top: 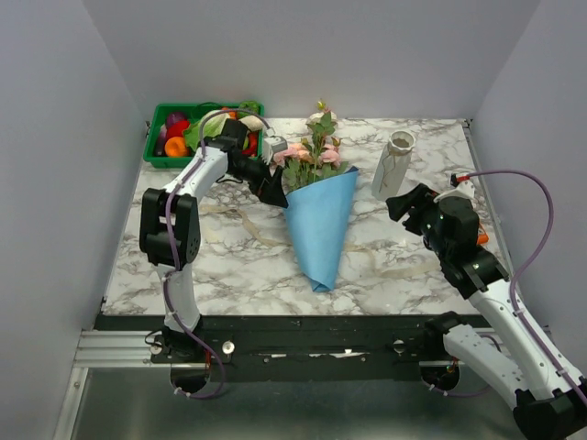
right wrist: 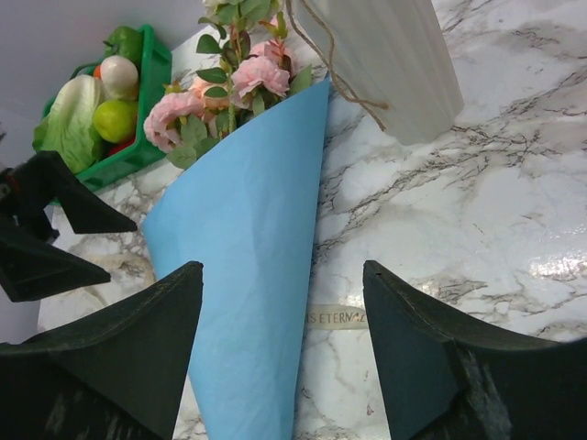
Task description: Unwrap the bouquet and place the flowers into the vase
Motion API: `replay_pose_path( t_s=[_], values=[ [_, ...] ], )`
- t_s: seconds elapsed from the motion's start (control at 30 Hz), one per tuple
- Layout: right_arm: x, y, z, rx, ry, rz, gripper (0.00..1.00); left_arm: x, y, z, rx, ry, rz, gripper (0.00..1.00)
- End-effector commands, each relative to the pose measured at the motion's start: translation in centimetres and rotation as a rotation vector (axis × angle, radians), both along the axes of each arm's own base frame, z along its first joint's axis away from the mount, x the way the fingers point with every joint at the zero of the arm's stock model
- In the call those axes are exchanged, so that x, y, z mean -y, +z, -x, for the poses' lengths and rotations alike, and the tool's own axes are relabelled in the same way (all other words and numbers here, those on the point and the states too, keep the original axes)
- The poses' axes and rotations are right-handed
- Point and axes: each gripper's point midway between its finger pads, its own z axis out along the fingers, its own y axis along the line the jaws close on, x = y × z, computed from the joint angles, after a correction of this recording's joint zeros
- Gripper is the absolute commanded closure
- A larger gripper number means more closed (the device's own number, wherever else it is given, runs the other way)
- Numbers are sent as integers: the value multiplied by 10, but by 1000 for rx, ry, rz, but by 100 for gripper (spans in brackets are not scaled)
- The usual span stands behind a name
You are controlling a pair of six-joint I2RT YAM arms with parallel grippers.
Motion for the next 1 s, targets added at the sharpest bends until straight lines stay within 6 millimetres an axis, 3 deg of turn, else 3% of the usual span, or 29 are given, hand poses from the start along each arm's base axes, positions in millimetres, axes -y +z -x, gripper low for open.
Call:
replay_pose_path(
  t_s=[0.0, 0.33, 0.47, 0.5, 0.6, 0.83, 0.87, 0.97],
  values=[
    [-4, -1, 4, 8, 34, 12, 22, 15, 7, -17, 230, -75, 137, 1],
    [-9, 1, 6, 24, 72, 8, 25, 22, -24, -38, 218, -70, 152, 1],
    [-9, 3, 6, 28, 74, 13, 27, 26, -22, -26, 189, -132, 181, 3],
    [-9, 2, 5, 27, 74, 14, 28, 25, -27, -10, 111, -151, 166, 6],
    [-11, 6, 4, 32, 78, 12, 29, 21, -34, 5, 78, -219, 156, 10],
    [-15, 16, 1, 48, 91, 2, 32, 15, -41, 18, 56, -262, 135, 17],
    [-16, 18, 1, 51, 96, 0, 32, 14, -42, 18, 57, -263, 133, 19],
    [-16, 22, 0, 60, 94, -3, 33, 16, -37, 18, 55, -264, 139, 38]
  ],
)
